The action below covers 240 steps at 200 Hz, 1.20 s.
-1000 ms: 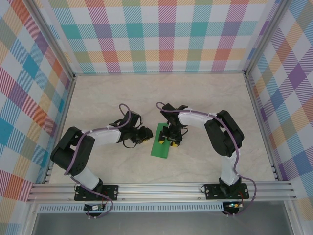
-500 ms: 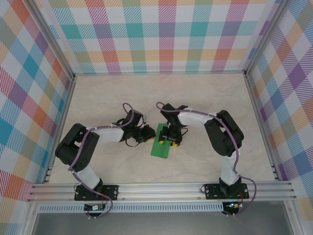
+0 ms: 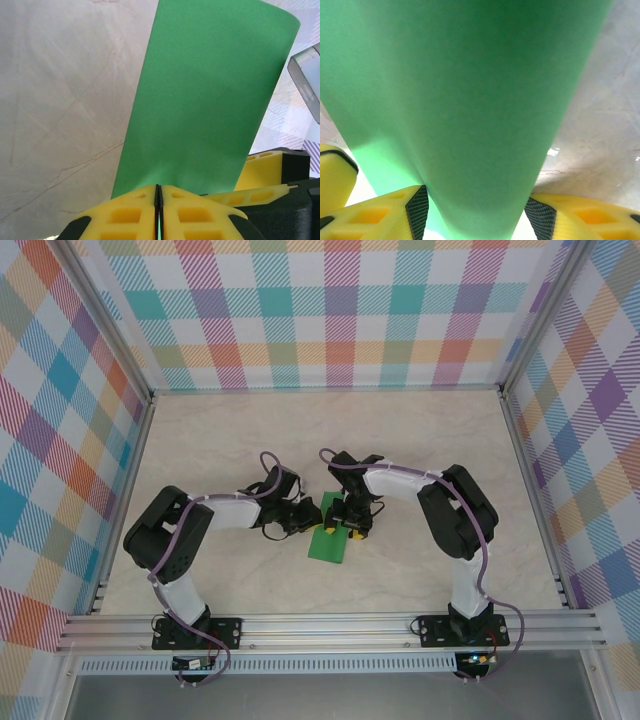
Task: Fold a paper plane with a square sheet of paper (pick it up from the middle)
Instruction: Hold the square sheet of paper at the center of the table.
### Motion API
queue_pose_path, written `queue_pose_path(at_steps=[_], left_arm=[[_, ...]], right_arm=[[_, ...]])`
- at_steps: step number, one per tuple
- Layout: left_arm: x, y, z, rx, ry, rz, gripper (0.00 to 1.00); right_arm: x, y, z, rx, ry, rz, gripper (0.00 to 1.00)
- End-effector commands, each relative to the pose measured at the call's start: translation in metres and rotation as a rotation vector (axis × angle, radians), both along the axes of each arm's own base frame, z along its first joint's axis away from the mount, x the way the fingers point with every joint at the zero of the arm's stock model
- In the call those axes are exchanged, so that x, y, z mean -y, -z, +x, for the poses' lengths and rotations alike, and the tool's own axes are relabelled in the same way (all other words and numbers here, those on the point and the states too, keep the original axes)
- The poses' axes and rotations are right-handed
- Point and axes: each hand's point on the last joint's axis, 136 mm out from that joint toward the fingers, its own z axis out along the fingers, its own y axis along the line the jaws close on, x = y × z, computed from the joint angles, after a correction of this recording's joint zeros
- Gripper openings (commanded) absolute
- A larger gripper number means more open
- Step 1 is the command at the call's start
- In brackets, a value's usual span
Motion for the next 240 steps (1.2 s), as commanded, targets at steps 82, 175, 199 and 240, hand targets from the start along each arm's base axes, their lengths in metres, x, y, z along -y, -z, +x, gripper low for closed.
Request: queue_pose_path(at_steps=[82, 175, 199, 240], left_arm=[[0.000, 0.025, -0.007, -0.024, 0.031, 0.077, 0.04], [-0.021, 0.051, -0.020, -0.079, 0.033, 0.197, 0.01], [-0.027, 0.059, -0.026, -0.100, 0.044, 0.230, 0.00], [-0.041, 0.073, -0.038, -0.143, 0.063, 0.302, 0.00]], right_arm=[[0.053, 0.093, -0.056, -0.169, -0.079, -0.255, 0.59], [0.041, 0.086, -0.050, -0.154, -0.060, -0.219, 0.60], [0.033, 0.070, -0.041, -0.119, -0.043, -0.180, 0.61], [0.024, 0.001, -0.010, 0.078, 0.020, -0.106, 0.67]])
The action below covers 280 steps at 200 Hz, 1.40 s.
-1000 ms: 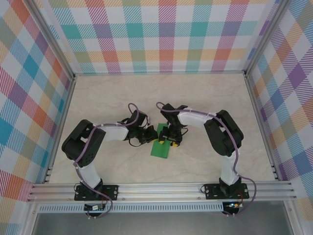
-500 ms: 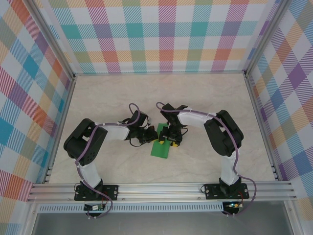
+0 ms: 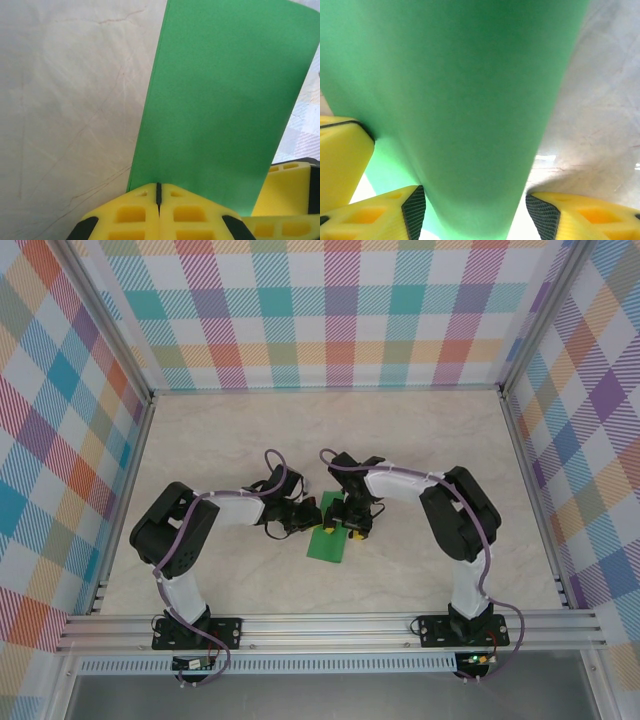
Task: Fold a paper plane with a square sheet of paper (pick it up from the middle)
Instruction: Hold the square sheet of paper at the center of the table, then fold the square sheet of paper in half at the center of the table.
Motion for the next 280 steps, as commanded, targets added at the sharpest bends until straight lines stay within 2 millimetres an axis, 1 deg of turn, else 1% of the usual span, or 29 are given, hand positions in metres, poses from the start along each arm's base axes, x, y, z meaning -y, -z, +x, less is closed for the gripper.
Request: queue_pose_path(at_steps=[1, 22, 37, 44, 59, 71, 76, 89, 101, 115, 134, 164, 181, 219, 231, 236, 280], left_arm=[[-0.039, 0.060, -0.042, -0.161, 0.015, 0.239, 0.00], [-0.046, 0.067, -0.047, -0.178, 0.016, 0.276, 0.00], [-0.049, 0.069, -0.049, -0.183, 0.010, 0.285, 0.00], [-0.051, 0.070, -0.050, -0.181, 0.007, 0.294, 0.00], [-0.054, 0.070, -0.050, -0.181, 0.000, 0.310, 0.00], [-0.057, 0.071, -0.050, -0.181, -0.004, 0.326, 0.00], [-0.059, 0.071, -0.050, -0.178, -0.006, 0.333, 0.00], [-0.061, 0.073, -0.050, -0.179, -0.009, 0.347, 0.00], [-0.063, 0.075, -0.051, -0.182, -0.012, 0.355, 0.00], [-0.065, 0.077, -0.052, -0.189, -0.017, 0.364, 0.00], [-0.068, 0.079, -0.054, -0.191, -0.022, 0.379, 0.00], [-0.072, 0.083, -0.056, -0.202, -0.030, 0.397, 0.00], [-0.074, 0.085, -0.058, -0.211, -0.033, 0.407, 0.00], [-0.082, 0.090, -0.064, -0.239, -0.044, 0.459, 0.00], [-0.085, 0.092, -0.064, -0.241, -0.051, 0.471, 0.00], [-0.090, 0.094, -0.071, -0.269, -0.052, 0.496, 0.00], [-0.105, 0.099, -0.079, -0.305, -0.074, 0.570, 0.00]], right_arm=[[0.029, 0.012, -0.014, 0.018, 0.015, -0.133, 0.67], [0.039, -0.020, -0.005, 0.113, 0.046, -0.107, 0.66], [0.040, -0.037, -0.002, 0.179, 0.055, -0.057, 0.65], [0.035, -0.046, 0.000, 0.209, 0.056, -0.009, 0.63], [0.025, -0.056, 0.004, 0.242, 0.058, 0.065, 0.60], [0.013, -0.060, 0.008, 0.255, 0.056, 0.124, 0.53], [0.009, -0.061, 0.010, 0.259, 0.058, 0.145, 0.47], [-0.002, -0.059, 0.015, 0.259, 0.066, 0.191, 0.27], [-0.012, -0.058, 0.019, 0.260, 0.061, 0.229, 0.16], [-0.020, -0.053, 0.023, 0.246, 0.057, 0.243, 0.09], [-0.030, -0.044, 0.025, 0.219, 0.042, 0.256, 0.04], [-0.042, -0.036, 0.025, 0.193, 0.020, 0.281, 0.02], [-0.041, -0.027, 0.025, 0.175, 0.020, 0.258, 0.02], [-0.027, -0.004, 0.016, 0.141, 0.022, 0.188, 0.01], [-0.022, -0.001, 0.013, 0.147, 0.016, 0.172, 0.00], [-0.020, 0.000, 0.012, 0.147, 0.012, 0.168, 0.00], [-0.003, 0.011, 0.005, 0.142, 0.001, 0.140, 0.00]])
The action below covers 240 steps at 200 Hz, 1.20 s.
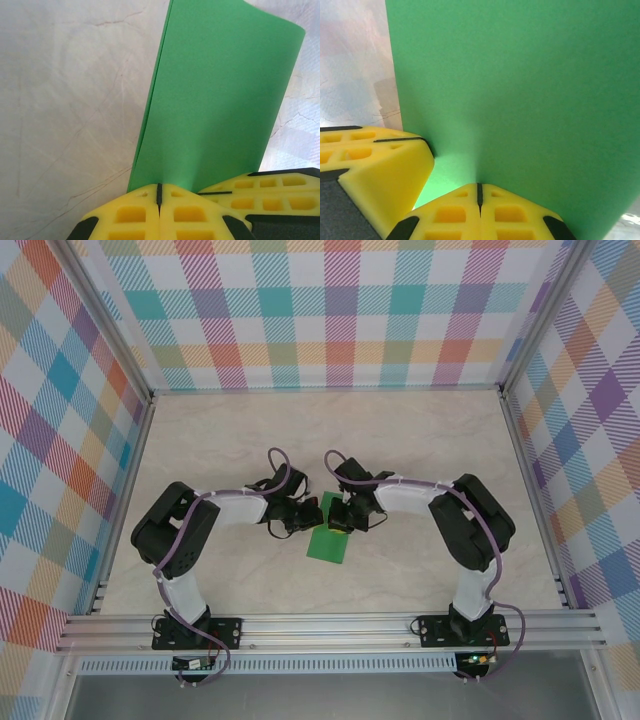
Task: Fold a paper plane with a square sheet of paper (pick it up from the middle)
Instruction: Fold the square sheet of paper in half at the center of the table.
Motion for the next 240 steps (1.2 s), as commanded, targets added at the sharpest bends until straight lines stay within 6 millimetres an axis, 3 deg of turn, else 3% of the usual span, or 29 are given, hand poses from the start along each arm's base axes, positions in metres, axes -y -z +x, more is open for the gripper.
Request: queue_pose_path(at_steps=[1, 121, 136, 152, 181, 194, 240], left_arm=[[-0.101, 0.089, -0.077, -0.288, -0.072, 0.491, 0.00], [-0.125, 0.105, -0.094, -0.329, -0.091, 0.591, 0.00], [-0.124, 0.106, -0.095, -0.331, -0.091, 0.586, 0.00], [-0.123, 0.105, -0.094, -0.326, -0.090, 0.581, 0.00], [-0.119, 0.104, -0.092, -0.323, -0.084, 0.567, 0.00], [-0.118, 0.103, -0.092, -0.322, -0.077, 0.565, 0.00], [-0.116, 0.103, -0.092, -0.321, -0.068, 0.574, 0.00]], right_arm=[[0.018, 0.010, -0.011, -0.017, -0.016, -0.052, 0.00], [0.069, 0.028, -0.046, 0.006, 0.001, -0.076, 0.02], [0.077, 0.024, -0.046, 0.014, 0.021, -0.076, 0.02], [0.078, 0.007, -0.038, 0.066, 0.028, -0.064, 0.02], [0.061, -0.041, -0.014, 0.214, 0.008, 0.028, 0.02], [0.046, -0.053, -0.005, 0.241, -0.012, 0.095, 0.03], [-0.001, -0.038, 0.012, 0.183, -0.095, 0.242, 0.02]])
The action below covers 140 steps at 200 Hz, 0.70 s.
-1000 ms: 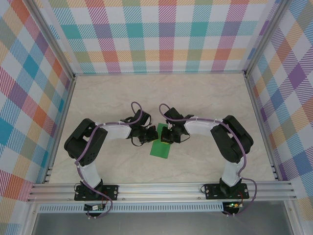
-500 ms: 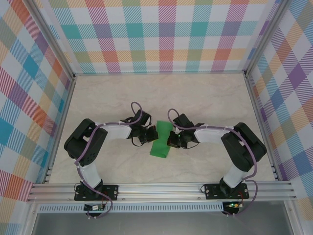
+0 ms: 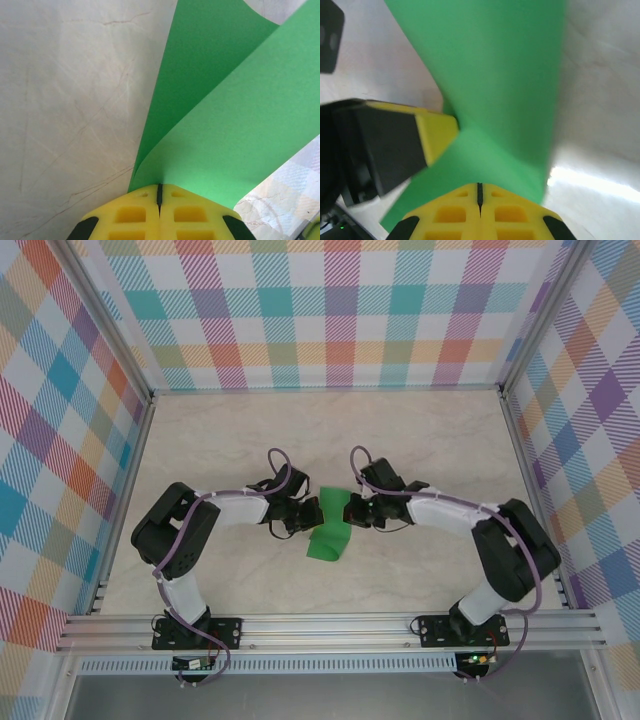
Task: Fold a paper plane with a square sheet of paper (pick it up from the middle)
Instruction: Fold the square sheet of paper in half at the center of the table.
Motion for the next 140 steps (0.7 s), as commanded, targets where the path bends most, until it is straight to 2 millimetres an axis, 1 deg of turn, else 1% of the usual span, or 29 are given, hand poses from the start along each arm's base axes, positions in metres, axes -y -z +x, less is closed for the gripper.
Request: queue_pose_path(at_steps=[1, 21, 34, 49, 60, 72, 100, 109, 121, 130, 140], left_arm=[[-0.115, 0.100, -0.091, -0.319, -0.039, 0.548, 0.00], [-0.114, 0.101, -0.092, -0.323, -0.034, 0.548, 0.00], [-0.115, 0.101, -0.092, -0.326, -0.033, 0.554, 0.00], [-0.117, 0.101, -0.094, -0.329, -0.033, 0.562, 0.00], [-0.119, 0.102, -0.095, -0.330, -0.033, 0.571, 0.00], [-0.123, 0.103, -0.098, -0.337, -0.033, 0.587, 0.00], [-0.129, 0.106, -0.102, -0.345, -0.033, 0.612, 0.00], [-0.130, 0.107, -0.103, -0.348, -0.032, 0.616, 0.00], [-0.131, 0.109, -0.104, -0.350, -0.031, 0.617, 0.00], [-0.131, 0.109, -0.104, -0.349, -0.033, 0.615, 0.00], [-0.130, 0.109, -0.104, -0.348, -0.032, 0.612, 0.00]], right_arm=[[-0.026, 0.006, 0.003, -0.020, -0.086, 0.094, 0.02], [-0.036, 0.012, 0.007, -0.009, -0.126, 0.128, 0.02], [-0.034, 0.024, 0.007, -0.021, -0.124, 0.108, 0.02], [-0.025, 0.039, 0.004, -0.040, -0.113, 0.068, 0.02], [-0.015, 0.048, 0.001, -0.053, -0.094, 0.049, 0.02], [0.000, 0.056, -0.002, -0.061, -0.065, 0.027, 0.02], [0.045, 0.069, -0.013, -0.081, 0.016, -0.027, 0.01], [0.058, 0.070, -0.014, -0.082, 0.041, -0.039, 0.01], [0.069, 0.065, -0.012, -0.073, 0.071, -0.039, 0.02], [0.072, 0.058, -0.009, -0.056, 0.082, -0.038, 0.02], [0.069, 0.045, -0.004, -0.042, 0.085, -0.026, 0.02]])
